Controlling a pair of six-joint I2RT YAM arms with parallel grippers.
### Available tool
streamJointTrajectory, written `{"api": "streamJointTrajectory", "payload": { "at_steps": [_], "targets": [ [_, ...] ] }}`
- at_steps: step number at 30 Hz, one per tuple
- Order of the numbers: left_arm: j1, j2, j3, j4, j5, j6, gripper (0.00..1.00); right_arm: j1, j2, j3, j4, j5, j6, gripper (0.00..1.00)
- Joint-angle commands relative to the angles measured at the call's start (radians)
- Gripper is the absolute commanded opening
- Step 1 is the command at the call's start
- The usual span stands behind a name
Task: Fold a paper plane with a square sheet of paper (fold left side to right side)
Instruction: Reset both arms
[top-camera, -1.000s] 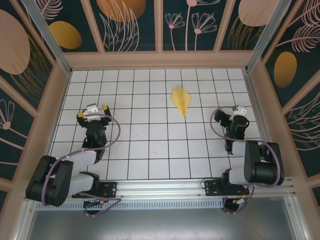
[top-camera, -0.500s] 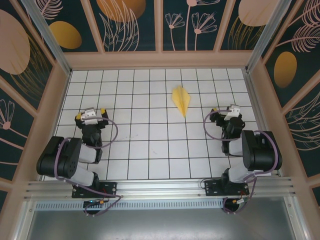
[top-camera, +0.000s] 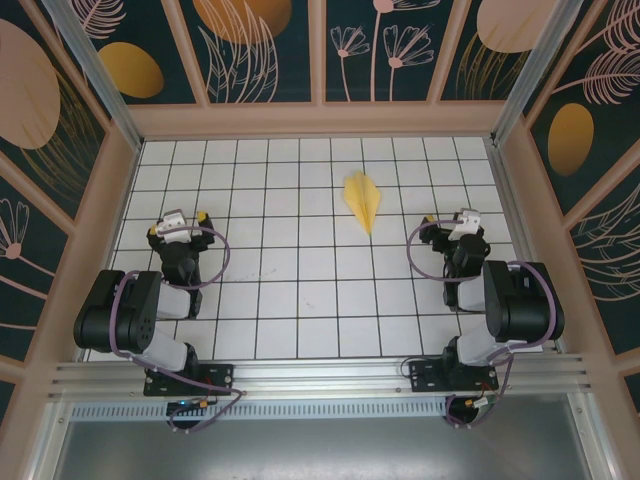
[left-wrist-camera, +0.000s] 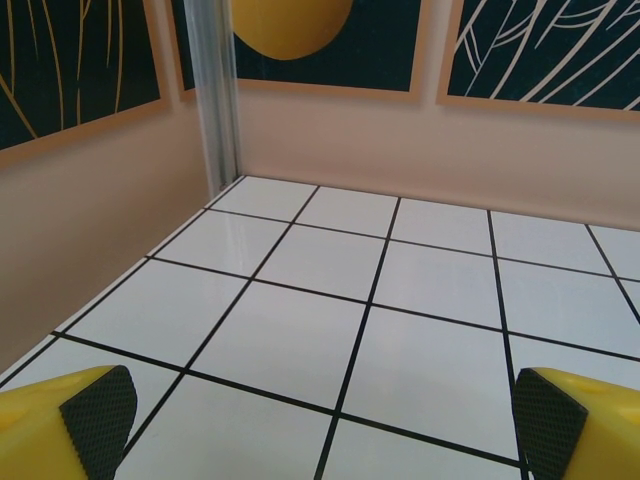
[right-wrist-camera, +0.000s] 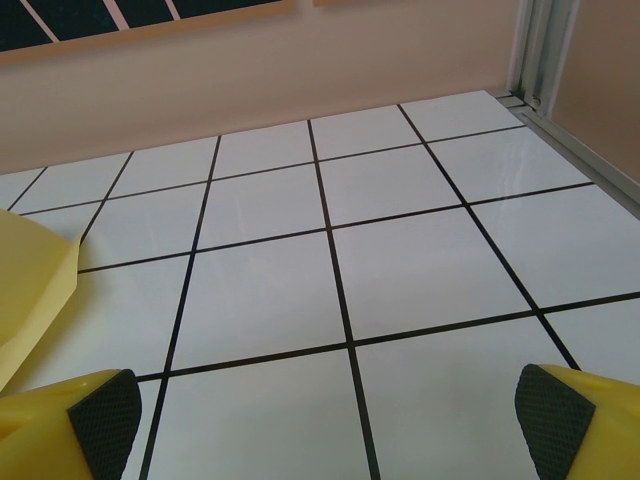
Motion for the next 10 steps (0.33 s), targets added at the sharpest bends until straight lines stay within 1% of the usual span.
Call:
{"api": "streamJointTrajectory", "payload": {
  "at_steps": [1, 10],
  "targets": [
    [0.006, -0.002, 0.014, 0.003, 0.017, -0.020, 0.98, 0.006, 0.002, 0.012, 0.054, -0.009, -0.018, 0.99],
    [0.006, -0.003, 0.014, 0.003, 0.020, -0.020, 0.99, 0.006, 0.003, 0.012, 0.053, -0.009, -0.018, 0.99]
  ]
}}
